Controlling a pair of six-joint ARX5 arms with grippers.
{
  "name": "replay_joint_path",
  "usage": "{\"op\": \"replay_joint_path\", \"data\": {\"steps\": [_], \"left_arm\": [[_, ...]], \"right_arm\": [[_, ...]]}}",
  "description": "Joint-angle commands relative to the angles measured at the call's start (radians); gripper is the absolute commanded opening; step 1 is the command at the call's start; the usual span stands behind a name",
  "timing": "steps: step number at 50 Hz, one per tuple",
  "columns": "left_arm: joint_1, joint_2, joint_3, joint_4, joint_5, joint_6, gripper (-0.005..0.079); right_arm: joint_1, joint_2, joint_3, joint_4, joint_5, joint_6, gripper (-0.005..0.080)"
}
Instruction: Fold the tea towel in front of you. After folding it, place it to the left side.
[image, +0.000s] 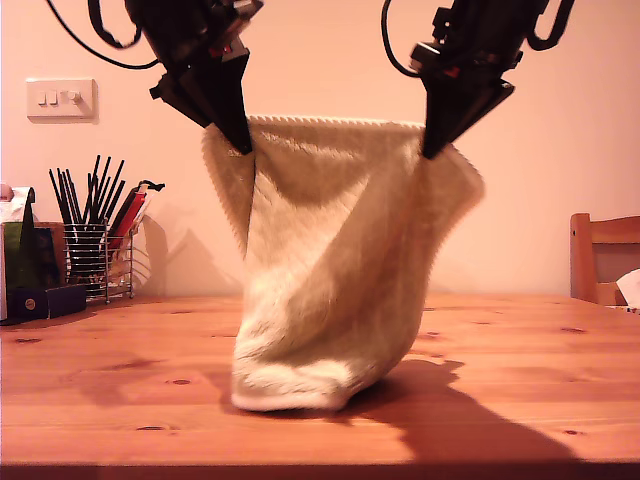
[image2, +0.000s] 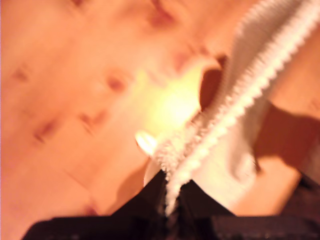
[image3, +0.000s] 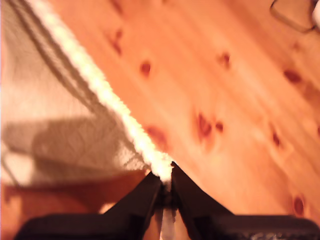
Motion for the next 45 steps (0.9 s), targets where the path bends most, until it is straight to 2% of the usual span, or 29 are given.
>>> {"op": "replay_joint_path", "data": {"steps": [1, 10, 21, 26, 36, 45], "left_arm": [[0.036, 0.005, -0.023, 0.035, -0.002, 0.012, -0.0021], [0.048, 0.005, -0.105, 0.158, 0.091, 0.021, -0.0021], [0.048, -0.044, -0.31, 0.351, 0.094, -0.022, -0.0021], [0.048, -0.096, -0.391, 0.431, 0.04, -0.026, -0.0021], [0.066, -0.188, -0.5, 0.49, -0.042, -0.031, -0.0021], [0.069, -0.234, -0.516, 0.563, -0.085, -0.03, -0.0021]], "right_arm": [[-0.027, 0.004, 0.008, 0.008, -0.013, 0.021, -0.0013], [-0.066, 0.004, 0.007, 0.071, -0.146, 0.082, -0.0013], [-0.067, 0.004, -0.047, 0.099, -0.154, 0.086, -0.0013], [-0.066, 0.004, -0.097, 0.127, -0.126, 0.083, -0.0013], [-0.066, 0.004, -0.145, 0.182, -0.021, 0.056, -0.0013], [-0.066, 0.002, -0.144, 0.306, 0.018, 0.024, -0.0013]]}}
